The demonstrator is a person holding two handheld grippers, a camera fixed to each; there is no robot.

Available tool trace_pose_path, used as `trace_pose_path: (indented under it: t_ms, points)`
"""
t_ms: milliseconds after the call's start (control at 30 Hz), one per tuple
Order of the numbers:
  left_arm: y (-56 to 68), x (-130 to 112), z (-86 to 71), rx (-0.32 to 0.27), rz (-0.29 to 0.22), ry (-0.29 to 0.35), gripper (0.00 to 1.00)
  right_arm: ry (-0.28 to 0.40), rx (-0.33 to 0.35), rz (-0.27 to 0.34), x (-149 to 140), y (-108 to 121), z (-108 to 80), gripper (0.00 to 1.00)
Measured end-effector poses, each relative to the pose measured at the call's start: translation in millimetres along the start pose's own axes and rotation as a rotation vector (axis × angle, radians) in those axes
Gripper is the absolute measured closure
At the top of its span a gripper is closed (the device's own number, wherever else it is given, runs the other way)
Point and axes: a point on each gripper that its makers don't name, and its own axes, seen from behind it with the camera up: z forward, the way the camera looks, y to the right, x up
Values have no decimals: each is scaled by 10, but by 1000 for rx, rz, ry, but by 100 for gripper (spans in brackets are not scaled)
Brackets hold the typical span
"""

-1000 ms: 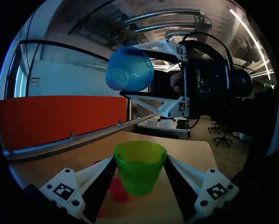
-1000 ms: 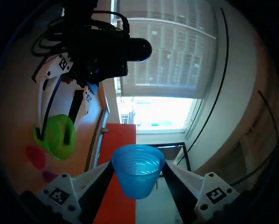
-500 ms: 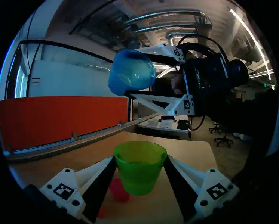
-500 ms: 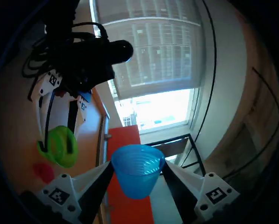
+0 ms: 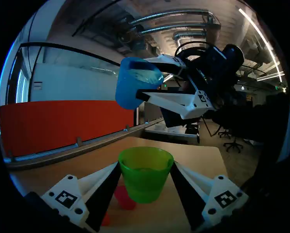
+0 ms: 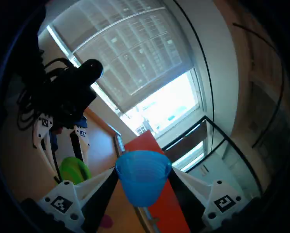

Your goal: Pour water

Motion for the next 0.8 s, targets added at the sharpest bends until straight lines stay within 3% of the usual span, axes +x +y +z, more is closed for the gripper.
trace_pose_path:
  t_ms: [300, 800]
  points:
    - [-6, 1, -5, 5, 4, -5, 14, 23, 19, 247, 28, -50, -55, 9]
    - [-12, 0, -8, 9, 12, -14, 14, 16, 82, 605, 16, -180, 1, 9]
